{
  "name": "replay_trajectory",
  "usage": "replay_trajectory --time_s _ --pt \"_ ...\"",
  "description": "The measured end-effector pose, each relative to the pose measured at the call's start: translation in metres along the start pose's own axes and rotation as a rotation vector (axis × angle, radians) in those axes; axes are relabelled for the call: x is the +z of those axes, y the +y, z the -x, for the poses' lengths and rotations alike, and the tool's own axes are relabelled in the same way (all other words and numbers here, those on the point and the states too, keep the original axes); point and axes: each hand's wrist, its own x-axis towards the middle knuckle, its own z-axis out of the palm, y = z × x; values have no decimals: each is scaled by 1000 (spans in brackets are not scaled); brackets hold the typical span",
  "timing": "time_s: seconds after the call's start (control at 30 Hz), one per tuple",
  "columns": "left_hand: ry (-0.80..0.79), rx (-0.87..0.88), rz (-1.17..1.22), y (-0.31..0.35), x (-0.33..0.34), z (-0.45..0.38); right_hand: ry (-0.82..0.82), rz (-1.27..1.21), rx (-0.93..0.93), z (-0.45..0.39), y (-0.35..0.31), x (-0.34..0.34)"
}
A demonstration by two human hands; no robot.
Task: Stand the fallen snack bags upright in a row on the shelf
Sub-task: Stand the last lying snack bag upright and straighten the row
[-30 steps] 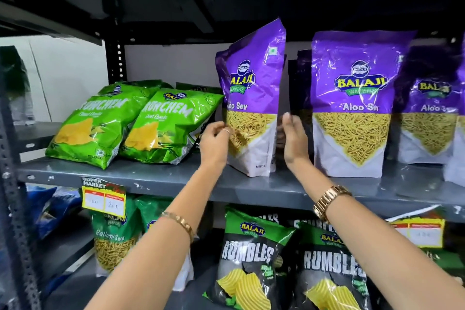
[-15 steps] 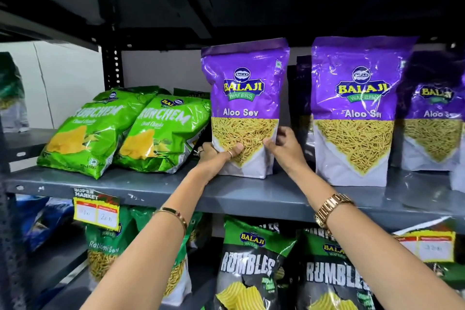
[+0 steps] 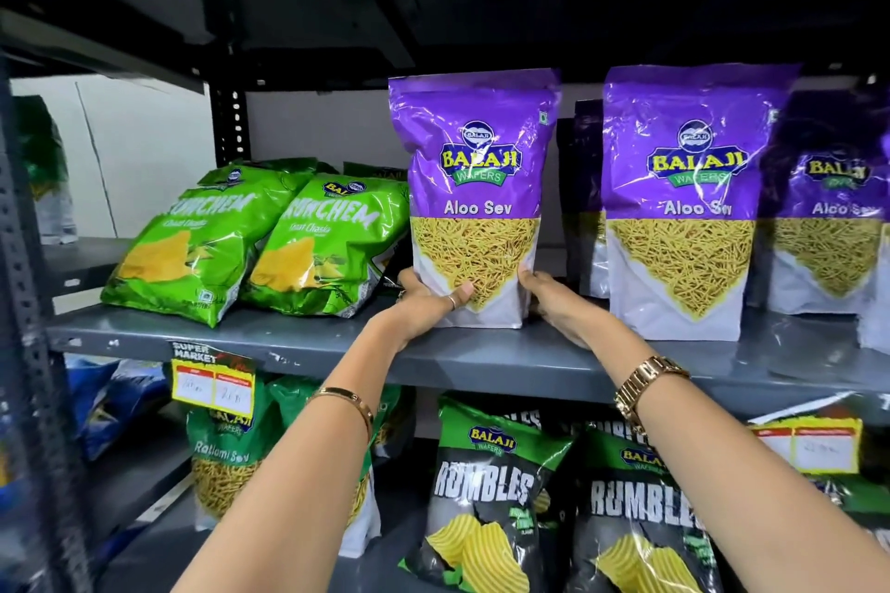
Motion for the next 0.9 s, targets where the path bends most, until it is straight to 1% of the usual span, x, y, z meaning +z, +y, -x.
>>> replay_trajectory --time_s 0.2,0.27,0.33,0.37,0.4,0.47,0.5,0.57,0.63,0.7,0.73,0.8,0.9 --pt "-58 21 -58 1 -6 18 14 50 -26 12 6 -6" --pt "-62 28 -28 0 -6 21 19 31 -44 17 8 -3" --pt "-42 39 -17 -1 -6 23 52 42 -70 21 8 -2" --pt "-8 47 -20 -1 -6 23 83 62 -82 23 8 -1" --pt "40 62 -22 0 -5 24 128 73 -97 25 8 -2" --pt "166 133 -16 2 -2 29 248 18 -144 29 8 -3" --pt "224 187 -20 2 0 32 334 -20 -179 33 7 -4" --pt "327 296 -93 4 3 39 538 -12 -264 43 3 -7" --pt "441 414 -215 6 8 46 689 40 -404 58 -1 -14" --pt "511 550 -301 10 16 54 813 144 -562 71 -2 -24" --pt "514 621 -330 15 22 58 872 204 -621 76 -1 -31" --pt "446 776 -353 27 37 66 975 300 -669 82 2 -49" --pt "267 952 -368 47 68 73 1072 348 -613 87 10 -86"
